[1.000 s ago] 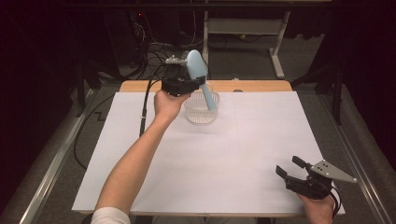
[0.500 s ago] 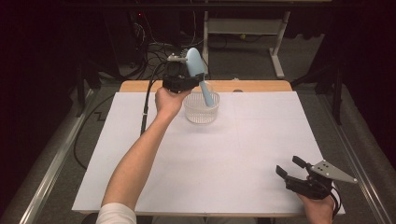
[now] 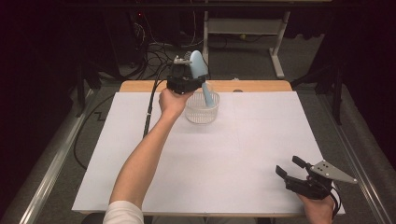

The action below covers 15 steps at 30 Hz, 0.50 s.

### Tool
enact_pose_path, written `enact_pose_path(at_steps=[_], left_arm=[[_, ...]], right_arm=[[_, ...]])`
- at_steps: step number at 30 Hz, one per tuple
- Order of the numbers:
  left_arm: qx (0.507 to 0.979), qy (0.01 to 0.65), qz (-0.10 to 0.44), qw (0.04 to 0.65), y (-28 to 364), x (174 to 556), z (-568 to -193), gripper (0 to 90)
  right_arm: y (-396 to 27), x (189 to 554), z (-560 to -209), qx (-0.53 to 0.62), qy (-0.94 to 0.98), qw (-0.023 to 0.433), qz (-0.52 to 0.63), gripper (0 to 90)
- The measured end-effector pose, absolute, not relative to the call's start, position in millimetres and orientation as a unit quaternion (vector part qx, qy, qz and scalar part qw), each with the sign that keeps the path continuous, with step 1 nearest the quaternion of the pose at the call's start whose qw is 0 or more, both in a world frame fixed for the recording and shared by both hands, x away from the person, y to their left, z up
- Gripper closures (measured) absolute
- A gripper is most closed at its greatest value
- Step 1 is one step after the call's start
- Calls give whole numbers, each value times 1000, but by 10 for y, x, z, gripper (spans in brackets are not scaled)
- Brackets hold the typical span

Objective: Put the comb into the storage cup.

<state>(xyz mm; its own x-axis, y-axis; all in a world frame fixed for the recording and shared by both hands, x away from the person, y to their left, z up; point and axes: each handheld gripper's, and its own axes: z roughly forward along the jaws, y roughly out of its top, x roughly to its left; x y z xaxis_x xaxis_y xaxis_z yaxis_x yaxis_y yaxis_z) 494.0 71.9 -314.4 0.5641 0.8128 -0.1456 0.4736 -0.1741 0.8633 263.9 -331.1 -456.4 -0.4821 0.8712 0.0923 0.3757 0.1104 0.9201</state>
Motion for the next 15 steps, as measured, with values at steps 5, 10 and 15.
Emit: enact_pose_path(at_steps=[5,10,15], left_arm=[[748,432,179,471,703,4955,-3204,523],[748,437,178,467,692,4972,-3273,523],[748,441,174,465,680,4985,-3326,523]], right_arm=[[-3311,2639,-4563,443,702,249,498,224],[-3311,2638,-4561,441,702,250,500,224],[-3310,2637,-4560,441,702,250,500,224]])
